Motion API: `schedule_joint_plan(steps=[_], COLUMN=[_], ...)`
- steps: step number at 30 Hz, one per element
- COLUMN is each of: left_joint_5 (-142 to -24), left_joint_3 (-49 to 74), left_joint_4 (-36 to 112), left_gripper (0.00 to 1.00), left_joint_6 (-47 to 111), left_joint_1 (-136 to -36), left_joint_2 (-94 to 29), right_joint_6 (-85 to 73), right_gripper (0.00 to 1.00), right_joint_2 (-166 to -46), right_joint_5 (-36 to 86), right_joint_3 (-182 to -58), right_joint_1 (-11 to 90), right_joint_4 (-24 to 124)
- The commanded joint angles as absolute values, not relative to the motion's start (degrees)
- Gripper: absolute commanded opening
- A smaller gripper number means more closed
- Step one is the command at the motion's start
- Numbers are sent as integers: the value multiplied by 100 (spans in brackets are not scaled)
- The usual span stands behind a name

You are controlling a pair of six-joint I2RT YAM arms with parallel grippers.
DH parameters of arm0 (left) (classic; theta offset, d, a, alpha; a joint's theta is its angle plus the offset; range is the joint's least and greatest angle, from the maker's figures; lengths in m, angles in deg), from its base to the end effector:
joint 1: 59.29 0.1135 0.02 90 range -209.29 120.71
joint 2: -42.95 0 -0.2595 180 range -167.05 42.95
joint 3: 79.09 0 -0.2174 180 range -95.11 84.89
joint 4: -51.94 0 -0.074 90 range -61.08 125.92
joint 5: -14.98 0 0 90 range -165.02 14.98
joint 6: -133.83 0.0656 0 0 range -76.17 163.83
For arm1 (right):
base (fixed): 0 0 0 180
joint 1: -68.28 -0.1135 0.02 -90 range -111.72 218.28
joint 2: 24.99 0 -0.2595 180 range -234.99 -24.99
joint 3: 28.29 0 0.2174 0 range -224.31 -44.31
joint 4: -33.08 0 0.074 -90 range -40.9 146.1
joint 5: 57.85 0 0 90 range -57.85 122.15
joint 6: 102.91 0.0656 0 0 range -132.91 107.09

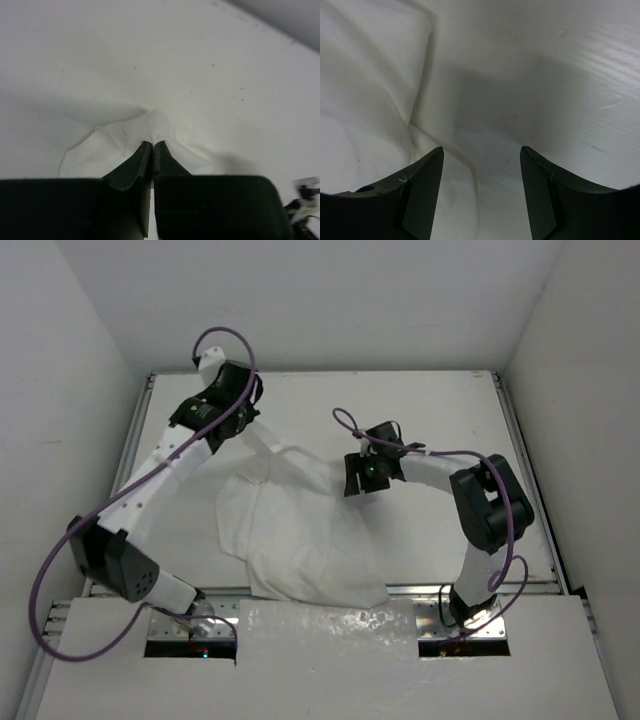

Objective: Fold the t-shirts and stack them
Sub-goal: Flatten out the tshirt

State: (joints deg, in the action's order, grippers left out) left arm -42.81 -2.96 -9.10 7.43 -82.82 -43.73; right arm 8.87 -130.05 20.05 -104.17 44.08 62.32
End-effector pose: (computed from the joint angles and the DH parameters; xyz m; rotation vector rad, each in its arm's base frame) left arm 0.2946 -0.0901 0.3471 -0.5112 2.1380 0.0815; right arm 0.3132 0.1558 0.1404 -0.1359 2.6591 0.5536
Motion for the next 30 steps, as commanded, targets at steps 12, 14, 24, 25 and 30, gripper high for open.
schedule_joint_plan(steps=[12,14,24,25,30], left_joint_5=[-3722,-3757,-4547,-4653,-5004], left_joint_3=[315,368,273,71,-1010], left_joint_4=[-574,-548,-118,-126,-240], left_gripper=[0,0,0,0,0], left_joint_6=[542,551,919,990,1657], left_joint_1=[-8205,-8197,-7837,-7819,-7819], left_joint_2=[-3282,-3220,-3202,-3211,-2817], right_joint_6=[1267,1346,995,968,819], right_gripper=[52,44,0,0,0], right_joint_2=[-12853,-12870,-12554,-12467,-10747], right_joint_5=[2844,3160,4415,4593,5438], right_joint_3=[-9933,-9907,-11389,-11618,-11727], right_joint_1=[3331,3269,3382,3453,3647], right_joint_4=[6368,6431,7324,7501,7653])
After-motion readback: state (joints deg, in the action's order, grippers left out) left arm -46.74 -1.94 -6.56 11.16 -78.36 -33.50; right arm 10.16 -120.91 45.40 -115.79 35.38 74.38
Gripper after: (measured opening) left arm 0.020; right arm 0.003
